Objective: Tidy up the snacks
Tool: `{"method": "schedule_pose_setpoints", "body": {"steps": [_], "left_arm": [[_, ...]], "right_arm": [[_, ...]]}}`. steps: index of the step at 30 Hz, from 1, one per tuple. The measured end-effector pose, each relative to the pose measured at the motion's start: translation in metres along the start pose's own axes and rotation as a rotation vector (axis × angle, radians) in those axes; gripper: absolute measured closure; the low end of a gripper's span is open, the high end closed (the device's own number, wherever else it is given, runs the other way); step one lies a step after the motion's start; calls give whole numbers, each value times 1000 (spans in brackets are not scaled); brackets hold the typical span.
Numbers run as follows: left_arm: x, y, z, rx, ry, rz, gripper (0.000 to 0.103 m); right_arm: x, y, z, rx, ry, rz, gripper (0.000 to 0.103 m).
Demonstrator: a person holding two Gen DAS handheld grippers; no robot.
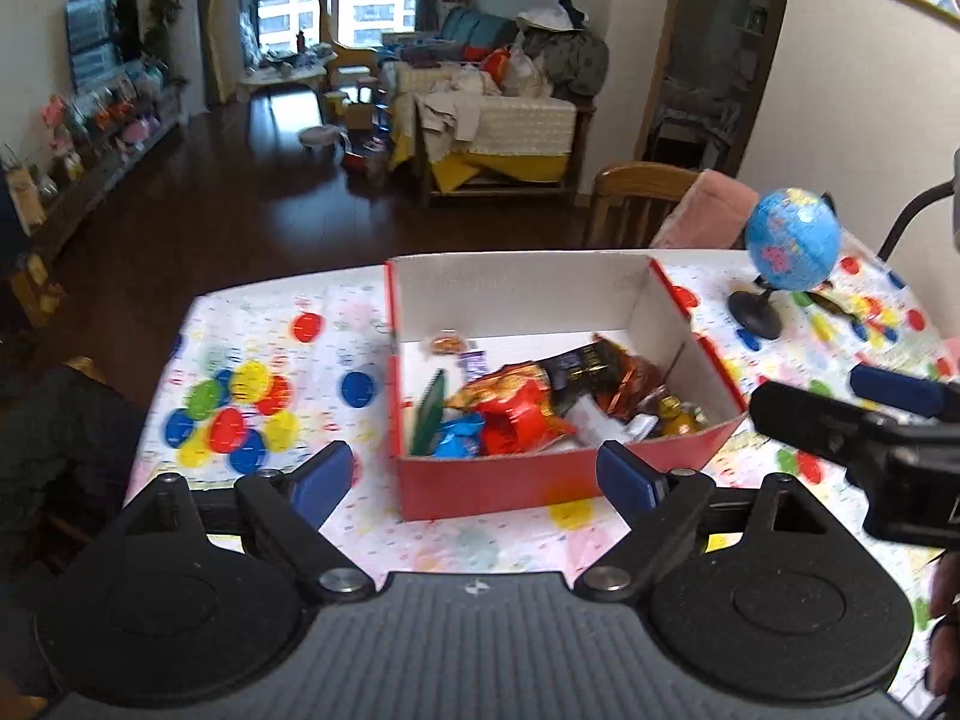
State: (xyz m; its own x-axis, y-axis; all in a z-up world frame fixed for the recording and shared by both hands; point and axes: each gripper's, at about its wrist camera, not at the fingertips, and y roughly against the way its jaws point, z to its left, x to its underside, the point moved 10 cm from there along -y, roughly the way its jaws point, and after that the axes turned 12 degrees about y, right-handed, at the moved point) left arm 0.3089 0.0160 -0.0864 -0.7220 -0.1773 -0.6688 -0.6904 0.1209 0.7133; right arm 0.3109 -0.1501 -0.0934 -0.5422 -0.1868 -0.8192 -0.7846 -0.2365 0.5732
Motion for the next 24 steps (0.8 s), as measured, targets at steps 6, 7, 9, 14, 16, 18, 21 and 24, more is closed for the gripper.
{"method": "schedule_pose_setpoints", "body": {"steps": [6,7,9,14,16,18,21,24], "left_arm": [[6,21,3,5,6,-14,14],[7,24,3,6,6,-17,14],[7,30,2,10,3,-27,14],[8,40,0,35,16,-28,14],[8,44,1,36,26,-36,14],[8,48,0,37,27,-47,14],[8,54,-2,43,30,-54,14],[10,59,-3,43,41,-48,14]], "right_arm": [[1,16,7,-8,-17,-19,0],[1,18,7,-4,-18,-22,0],[2,23,9,-2,-19,-26,0],[3,36,9,4,-44,-42,0],[3,41,9,8,-44,-50,0],[3,45,10,14,-37,-55,0],[3,50,11,19,-35,-60,0],[4,51,10,26,-41,-56,0]]}}
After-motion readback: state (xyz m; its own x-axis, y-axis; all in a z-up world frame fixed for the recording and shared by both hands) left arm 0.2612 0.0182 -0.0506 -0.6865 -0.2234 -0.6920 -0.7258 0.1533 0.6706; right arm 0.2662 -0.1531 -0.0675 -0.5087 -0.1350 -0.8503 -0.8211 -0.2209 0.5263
